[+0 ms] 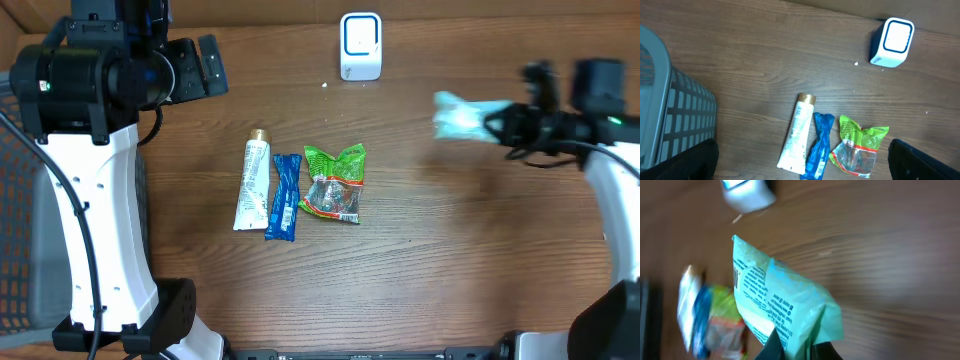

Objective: Scan the item barcode
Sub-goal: 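Carry the wipes pack to the right side and release it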

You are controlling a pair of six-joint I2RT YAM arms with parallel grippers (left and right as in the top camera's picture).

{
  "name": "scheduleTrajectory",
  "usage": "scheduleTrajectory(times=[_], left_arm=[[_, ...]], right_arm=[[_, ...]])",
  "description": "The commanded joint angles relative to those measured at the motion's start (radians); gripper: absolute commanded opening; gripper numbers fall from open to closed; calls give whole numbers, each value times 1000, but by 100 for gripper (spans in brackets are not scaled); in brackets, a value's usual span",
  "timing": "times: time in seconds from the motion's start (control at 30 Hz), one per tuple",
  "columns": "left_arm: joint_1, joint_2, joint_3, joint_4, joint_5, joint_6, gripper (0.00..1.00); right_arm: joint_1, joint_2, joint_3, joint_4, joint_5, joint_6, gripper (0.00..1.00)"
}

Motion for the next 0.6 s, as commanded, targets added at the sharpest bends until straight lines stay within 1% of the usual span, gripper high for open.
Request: scheduleTrajectory(times=[0.0, 0.13, 0.27, 0.5, 0.57], left_arm=[[-1, -2, -3, 4, -10, -14, 100], [-1, -1, -3, 4, -10, -14, 100], [-1, -2, -3, 4, -10, -14, 100], [-1, -2, -3, 4, -10, -14, 100], [-1, -2, -3, 3, -10, -14, 100]], right_arm=[[-180, 4, -125, 119, 32, 217, 4], [-310, 34, -224, 245, 43, 311, 4], [-402, 95, -266, 331, 43, 361, 4], [-417, 200, -266, 408, 48, 372, 4], [-417, 224, -266, 407, 95, 436, 4]])
